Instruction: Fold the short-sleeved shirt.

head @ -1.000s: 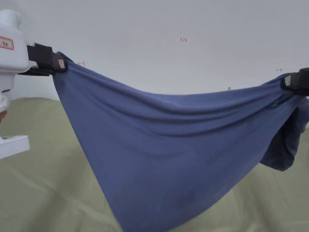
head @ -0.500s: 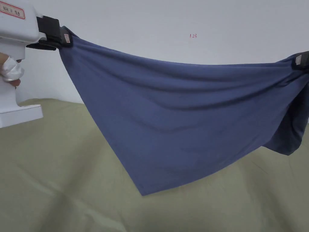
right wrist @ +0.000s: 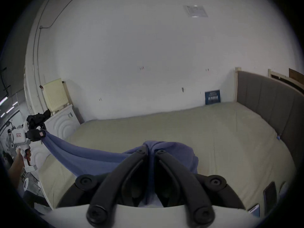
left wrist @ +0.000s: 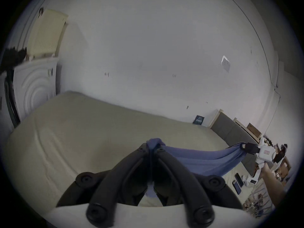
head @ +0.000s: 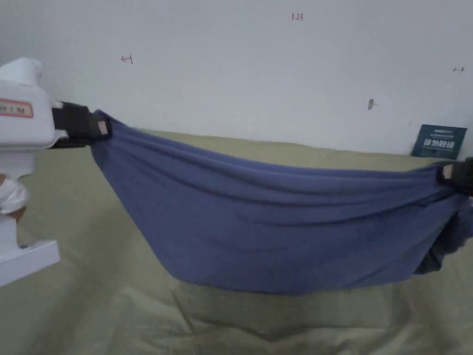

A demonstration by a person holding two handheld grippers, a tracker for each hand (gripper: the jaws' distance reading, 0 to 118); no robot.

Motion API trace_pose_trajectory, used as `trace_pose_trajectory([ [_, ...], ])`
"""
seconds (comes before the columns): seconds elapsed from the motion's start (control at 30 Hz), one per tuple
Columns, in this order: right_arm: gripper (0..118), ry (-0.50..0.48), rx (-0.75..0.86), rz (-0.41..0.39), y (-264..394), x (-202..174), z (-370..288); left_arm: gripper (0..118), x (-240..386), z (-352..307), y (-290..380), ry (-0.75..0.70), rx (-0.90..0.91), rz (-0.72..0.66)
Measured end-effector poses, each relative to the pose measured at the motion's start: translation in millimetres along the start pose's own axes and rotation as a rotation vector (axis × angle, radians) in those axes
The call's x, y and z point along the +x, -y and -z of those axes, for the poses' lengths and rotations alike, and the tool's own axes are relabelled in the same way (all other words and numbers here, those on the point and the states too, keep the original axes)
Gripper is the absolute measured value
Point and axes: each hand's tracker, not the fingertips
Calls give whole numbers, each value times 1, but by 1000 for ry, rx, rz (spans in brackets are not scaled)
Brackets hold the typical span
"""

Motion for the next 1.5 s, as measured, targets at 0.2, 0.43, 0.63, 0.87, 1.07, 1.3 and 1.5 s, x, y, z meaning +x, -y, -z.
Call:
trace_pose_trajectory([
  [0.2, 5, -2, -79, 5, 74, 15, -45, 6, -24, -33, 86, 12, -54, -59],
  [0.43, 5, -2, -162, 34, 149, 12, -98, 6, -45, -85, 188, -5, -155, -220],
  [0.63, 5, 51, -230, 113, 203, 17, -124, 6, -47, -125, 260, -31, -225, -316],
  [0.87, 84, 119, -247, 153, 241, 25, -132, 101, -47, -137, 302, -101, -227, -409],
  [1.07, 94, 138, 85, 160, 207, -5, -186, 111, 6, -163, 271, -139, 63, -258],
  [1.3, 95, 294, 404, -310, 164, -90, -235, 110, 144, -181, 226, -178, 377, 351],
  [1.5, 36, 311, 452, -386, 183, -124, -253, 94, 199, -191, 247, -230, 492, 433],
])
